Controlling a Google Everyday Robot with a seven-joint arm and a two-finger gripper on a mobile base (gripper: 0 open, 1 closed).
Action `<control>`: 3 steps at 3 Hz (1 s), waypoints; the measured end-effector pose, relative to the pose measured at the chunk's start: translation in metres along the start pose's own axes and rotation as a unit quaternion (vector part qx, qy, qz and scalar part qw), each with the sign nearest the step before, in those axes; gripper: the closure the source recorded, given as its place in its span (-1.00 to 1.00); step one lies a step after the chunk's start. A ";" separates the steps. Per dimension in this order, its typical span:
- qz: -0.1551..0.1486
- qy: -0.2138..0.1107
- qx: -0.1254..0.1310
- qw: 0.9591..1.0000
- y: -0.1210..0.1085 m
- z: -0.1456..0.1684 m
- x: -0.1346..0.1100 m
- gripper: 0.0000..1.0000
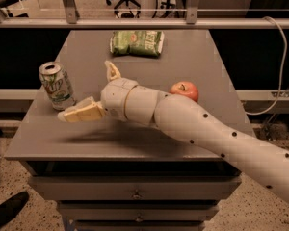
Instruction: Place 7up can upright
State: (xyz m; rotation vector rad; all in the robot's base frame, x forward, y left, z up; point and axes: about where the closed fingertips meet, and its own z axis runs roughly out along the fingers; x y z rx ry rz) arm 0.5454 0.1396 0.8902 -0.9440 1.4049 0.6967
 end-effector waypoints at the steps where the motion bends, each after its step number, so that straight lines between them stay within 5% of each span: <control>1: -0.006 0.031 0.004 0.999 -0.021 -0.039 -0.013 -1.00; 3: -0.014 0.061 0.035 0.997 -0.080 -0.116 -0.039 -1.00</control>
Offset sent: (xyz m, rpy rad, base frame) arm 0.0103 -0.1552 0.0729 -0.1780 0.0404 -0.0762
